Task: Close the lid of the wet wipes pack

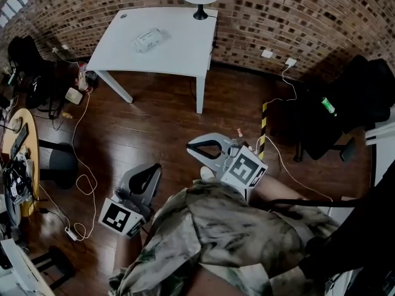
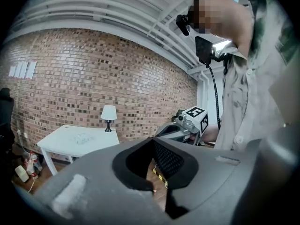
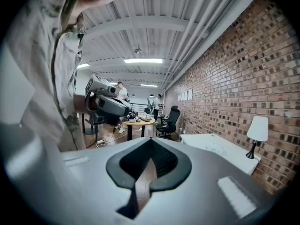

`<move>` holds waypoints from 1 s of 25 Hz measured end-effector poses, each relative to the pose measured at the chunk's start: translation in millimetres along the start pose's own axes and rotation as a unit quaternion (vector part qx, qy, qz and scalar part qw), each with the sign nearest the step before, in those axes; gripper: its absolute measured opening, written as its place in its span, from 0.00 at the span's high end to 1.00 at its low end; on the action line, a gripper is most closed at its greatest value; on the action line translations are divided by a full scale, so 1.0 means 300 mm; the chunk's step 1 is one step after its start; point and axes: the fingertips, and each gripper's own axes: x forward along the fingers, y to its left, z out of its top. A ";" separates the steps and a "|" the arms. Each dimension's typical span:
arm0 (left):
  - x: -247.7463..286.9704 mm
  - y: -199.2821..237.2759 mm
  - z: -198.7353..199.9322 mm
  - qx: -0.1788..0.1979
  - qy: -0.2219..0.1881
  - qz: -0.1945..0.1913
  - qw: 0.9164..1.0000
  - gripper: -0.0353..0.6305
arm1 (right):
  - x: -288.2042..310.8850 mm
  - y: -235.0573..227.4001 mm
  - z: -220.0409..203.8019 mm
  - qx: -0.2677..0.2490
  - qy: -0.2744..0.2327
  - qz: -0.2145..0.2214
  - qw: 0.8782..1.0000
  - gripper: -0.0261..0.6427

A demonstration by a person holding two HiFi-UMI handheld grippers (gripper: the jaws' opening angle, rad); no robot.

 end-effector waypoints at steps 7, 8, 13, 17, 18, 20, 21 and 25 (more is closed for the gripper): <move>-0.298 -0.078 -0.068 0.002 -0.010 -0.015 1.000 0.94 | 0.055 0.269 0.103 0.001 -0.011 -0.025 1.000 0.96; -0.338 -0.088 -0.074 0.002 -0.013 -0.017 1.000 0.94 | 0.060 0.308 0.117 -0.001 -0.011 -0.029 1.000 0.96; -0.510 -0.167 -0.118 0.009 -0.019 -0.038 0.999 0.94 | 0.060 0.496 0.172 -0.005 -0.015 -0.052 0.999 0.96; -0.601 -0.237 -0.154 0.010 -0.016 -0.053 0.998 0.94 | 0.035 0.630 0.179 0.000 -0.007 -0.065 0.998 0.96; -0.617 -0.251 -0.160 0.009 -0.016 -0.055 0.998 0.94 | 0.027 0.658 0.180 0.002 -0.005 -0.066 0.998 0.96; -0.638 -0.277 -0.166 0.010 -0.017 -0.057 0.998 0.94 | 0.008 0.701 0.187 0.001 -0.003 -0.066 0.998 0.96; -0.643 -0.291 -0.168 0.010 -0.018 -0.057 0.998 0.94 | -0.004 0.716 0.191 -0.003 -0.003 -0.065 0.998 0.96; -0.638 -0.352 -0.174 0.011 -0.020 -0.057 0.998 0.94 | -0.068 0.750 0.192 -0.011 -0.005 -0.069 0.998 0.96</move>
